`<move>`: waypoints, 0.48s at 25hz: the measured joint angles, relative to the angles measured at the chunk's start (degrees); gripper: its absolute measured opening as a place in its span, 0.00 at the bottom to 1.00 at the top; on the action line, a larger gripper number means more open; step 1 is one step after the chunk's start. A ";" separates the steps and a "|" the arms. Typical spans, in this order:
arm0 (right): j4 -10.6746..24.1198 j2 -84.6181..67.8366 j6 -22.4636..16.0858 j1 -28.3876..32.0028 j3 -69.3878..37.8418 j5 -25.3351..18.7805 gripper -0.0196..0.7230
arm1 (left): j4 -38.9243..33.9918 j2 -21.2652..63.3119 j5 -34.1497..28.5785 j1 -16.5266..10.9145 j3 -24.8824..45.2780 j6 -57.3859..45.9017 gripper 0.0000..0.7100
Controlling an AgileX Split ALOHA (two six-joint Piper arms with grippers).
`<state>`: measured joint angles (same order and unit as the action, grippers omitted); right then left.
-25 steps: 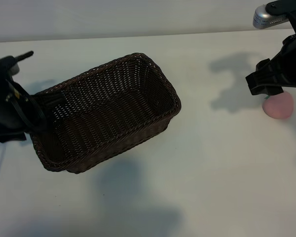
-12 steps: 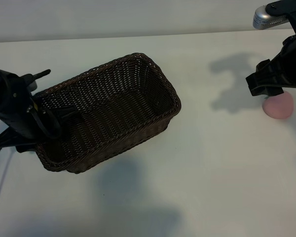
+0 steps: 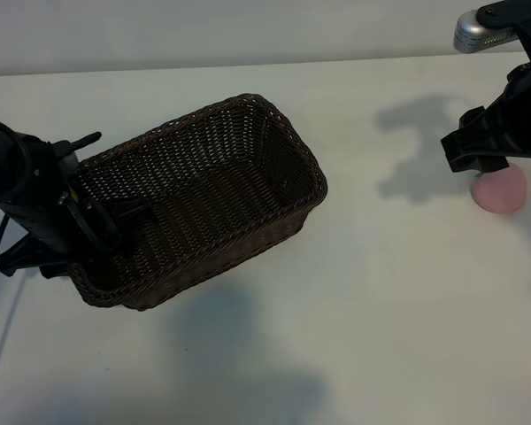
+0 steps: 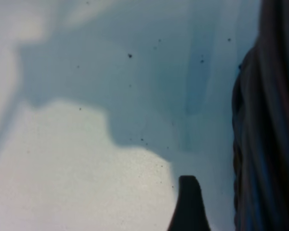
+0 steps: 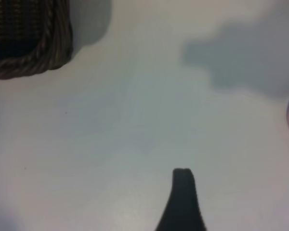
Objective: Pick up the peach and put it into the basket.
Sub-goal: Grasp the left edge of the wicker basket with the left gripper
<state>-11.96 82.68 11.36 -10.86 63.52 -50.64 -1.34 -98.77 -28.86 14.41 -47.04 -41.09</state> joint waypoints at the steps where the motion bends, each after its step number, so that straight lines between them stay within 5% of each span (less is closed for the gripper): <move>1: 0.00 0.00 0.00 0.00 0.00 0.00 0.78 | 0.00 -0.04 -0.14 0.00 0.00 0.00 0.73; 5: 0.00 0.00 0.00 0.00 0.00 0.00 0.78 | 0.52 -0.04 0.02 -0.19 0.00 -0.28 0.58; 12: 0.00 0.00 0.00 0.00 0.00 0.00 0.78 | 0.57 -0.04 0.11 -0.19 0.00 0.21 0.56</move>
<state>-11.96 82.68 11.36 -10.86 63.52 -50.64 -0.76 -98.81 -28.75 14.22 -47.04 -40.87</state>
